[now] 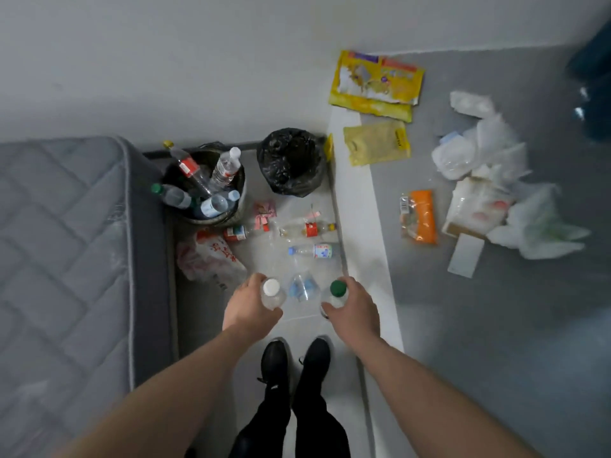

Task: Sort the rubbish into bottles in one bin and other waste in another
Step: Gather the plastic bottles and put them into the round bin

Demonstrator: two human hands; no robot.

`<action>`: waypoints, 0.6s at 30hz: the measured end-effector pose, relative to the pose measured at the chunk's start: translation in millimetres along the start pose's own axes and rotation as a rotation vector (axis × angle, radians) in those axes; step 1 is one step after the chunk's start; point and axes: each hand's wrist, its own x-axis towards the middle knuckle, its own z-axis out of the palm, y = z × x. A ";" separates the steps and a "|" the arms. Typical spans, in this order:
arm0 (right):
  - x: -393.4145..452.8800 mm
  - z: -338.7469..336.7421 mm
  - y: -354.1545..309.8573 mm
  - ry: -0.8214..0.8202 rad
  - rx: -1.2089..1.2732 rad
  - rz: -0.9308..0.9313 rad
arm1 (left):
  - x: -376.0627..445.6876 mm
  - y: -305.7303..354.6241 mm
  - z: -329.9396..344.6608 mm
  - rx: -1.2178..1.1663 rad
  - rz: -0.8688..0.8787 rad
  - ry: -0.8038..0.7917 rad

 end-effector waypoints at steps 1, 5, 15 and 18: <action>-20.4 -11.5 -6.4 0.010 0.010 0.000 | -20.9 4.6 -12.8 -0.001 0.008 0.010; -97.1 -46.9 -23.9 0.038 0.064 0.001 | -95.4 19.7 -54.0 -0.032 0.020 0.061; -204.3 -84.1 -31.4 0.025 -0.013 -0.129 | -210.1 21.1 -84.6 -0.101 0.074 0.218; -214.1 -88.7 -39.3 0.035 -0.070 -0.207 | -230.1 19.9 -90.1 -0.065 0.072 0.280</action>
